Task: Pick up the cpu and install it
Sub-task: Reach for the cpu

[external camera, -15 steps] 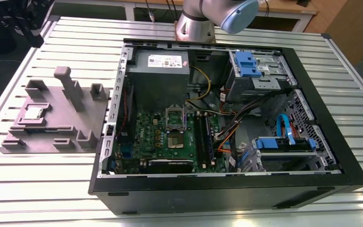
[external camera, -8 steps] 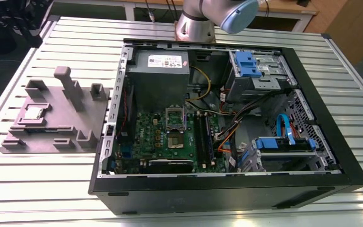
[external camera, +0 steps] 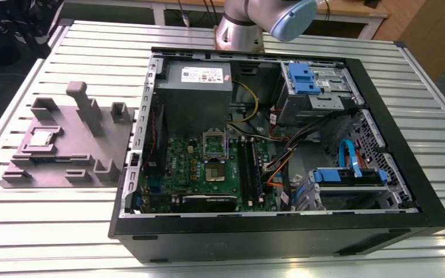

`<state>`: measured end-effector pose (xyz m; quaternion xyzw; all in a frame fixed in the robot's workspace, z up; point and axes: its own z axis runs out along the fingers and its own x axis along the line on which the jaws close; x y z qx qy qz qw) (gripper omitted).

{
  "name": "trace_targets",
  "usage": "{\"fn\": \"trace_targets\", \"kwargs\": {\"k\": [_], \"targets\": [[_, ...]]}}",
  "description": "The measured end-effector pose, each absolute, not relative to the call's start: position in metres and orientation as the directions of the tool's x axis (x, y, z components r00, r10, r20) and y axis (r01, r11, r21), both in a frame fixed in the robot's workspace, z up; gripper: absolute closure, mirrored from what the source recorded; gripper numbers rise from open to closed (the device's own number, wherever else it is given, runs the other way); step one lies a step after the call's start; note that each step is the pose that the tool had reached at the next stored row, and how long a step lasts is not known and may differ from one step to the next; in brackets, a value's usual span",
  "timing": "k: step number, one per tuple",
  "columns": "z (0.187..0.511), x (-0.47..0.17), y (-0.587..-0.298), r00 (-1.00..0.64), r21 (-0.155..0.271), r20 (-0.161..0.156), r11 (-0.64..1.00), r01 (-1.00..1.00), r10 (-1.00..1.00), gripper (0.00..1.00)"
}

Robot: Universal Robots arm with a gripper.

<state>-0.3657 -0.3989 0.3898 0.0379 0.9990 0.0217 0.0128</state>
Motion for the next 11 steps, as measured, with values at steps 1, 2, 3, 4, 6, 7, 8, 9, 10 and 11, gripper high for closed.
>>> {"fn": "trace_targets", "kwargs": {"k": [1,2,3,4,6,7,8,9,10,11], "targets": [[0.3898,-0.3661,-0.3989,-0.997,0.044,-0.024,0.996,0.075,0.076,0.9],[0.3898,-0.3662,-0.3989,-0.997,0.044,-0.024,0.996,0.075,0.076,0.9],[0.3897,-0.3663,-0.3989,-0.997,0.044,-0.024,0.996,0.075,0.076,0.9],[0.3898,-0.3668,-0.3989,-0.997,0.044,-0.024,0.996,0.075,0.076,0.9],[0.3897,-0.3677,-0.3989,-0.997,0.044,-0.024,0.996,0.075,0.076,0.9],[0.3897,-0.3682,-0.3989,-0.997,0.044,-0.024,0.996,0.075,0.076,0.9],[0.3897,-0.3689,-0.3989,-0.997,0.044,-0.024,0.996,0.075,0.076,0.9],[0.3897,-0.3693,-0.399,-0.997,0.044,-0.024,0.996,0.075,0.076,0.9],[0.3896,-0.3697,-0.399,-0.997,0.044,-0.024,0.996,0.075,0.076,0.9],[0.3896,-0.3701,-0.399,-0.997,0.044,-0.024,0.996,0.075,0.076,0.9]]}}
